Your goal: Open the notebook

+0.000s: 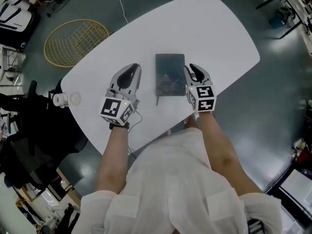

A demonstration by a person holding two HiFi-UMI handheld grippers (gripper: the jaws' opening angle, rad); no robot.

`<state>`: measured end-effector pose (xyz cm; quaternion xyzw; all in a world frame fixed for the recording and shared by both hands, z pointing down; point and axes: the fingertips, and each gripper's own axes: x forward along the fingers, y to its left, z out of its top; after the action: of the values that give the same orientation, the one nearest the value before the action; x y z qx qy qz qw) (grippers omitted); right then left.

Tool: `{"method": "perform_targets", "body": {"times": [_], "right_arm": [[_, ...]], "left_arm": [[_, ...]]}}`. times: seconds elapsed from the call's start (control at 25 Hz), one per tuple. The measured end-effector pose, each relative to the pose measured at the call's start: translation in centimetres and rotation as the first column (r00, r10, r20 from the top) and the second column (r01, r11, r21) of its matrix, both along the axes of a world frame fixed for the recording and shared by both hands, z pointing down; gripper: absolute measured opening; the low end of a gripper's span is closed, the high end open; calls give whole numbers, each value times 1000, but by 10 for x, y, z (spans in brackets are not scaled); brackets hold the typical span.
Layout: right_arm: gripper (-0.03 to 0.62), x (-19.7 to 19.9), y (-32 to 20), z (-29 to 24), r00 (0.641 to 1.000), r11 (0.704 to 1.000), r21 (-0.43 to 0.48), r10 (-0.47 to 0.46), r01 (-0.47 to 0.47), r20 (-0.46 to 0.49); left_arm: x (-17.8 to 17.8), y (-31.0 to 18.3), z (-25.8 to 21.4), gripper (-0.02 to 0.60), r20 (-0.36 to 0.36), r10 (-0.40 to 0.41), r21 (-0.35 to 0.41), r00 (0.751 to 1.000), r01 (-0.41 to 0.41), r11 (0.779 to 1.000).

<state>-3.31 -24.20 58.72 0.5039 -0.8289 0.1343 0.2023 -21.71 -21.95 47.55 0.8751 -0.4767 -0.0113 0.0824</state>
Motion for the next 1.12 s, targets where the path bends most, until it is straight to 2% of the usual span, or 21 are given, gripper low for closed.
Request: {"method": "perform_targets", "body": {"times": [0.4, 0.56, 1.12], "right_arm": [[87, 10, 0, 67, 994, 987, -159, 14, -32, -112], [86, 11, 5, 86, 993, 974, -217, 38, -62, -112], [51, 14, -1, 104, 995, 943, -320, 69, -90, -76]], "left_arm": [[15, -4, 18, 21, 24, 27, -30, 999, -26, 999], [14, -5, 22, 21, 32, 27, -36, 999, -26, 999], [22, -14, 18, 21, 33, 50, -45, 998, -49, 998]]}}
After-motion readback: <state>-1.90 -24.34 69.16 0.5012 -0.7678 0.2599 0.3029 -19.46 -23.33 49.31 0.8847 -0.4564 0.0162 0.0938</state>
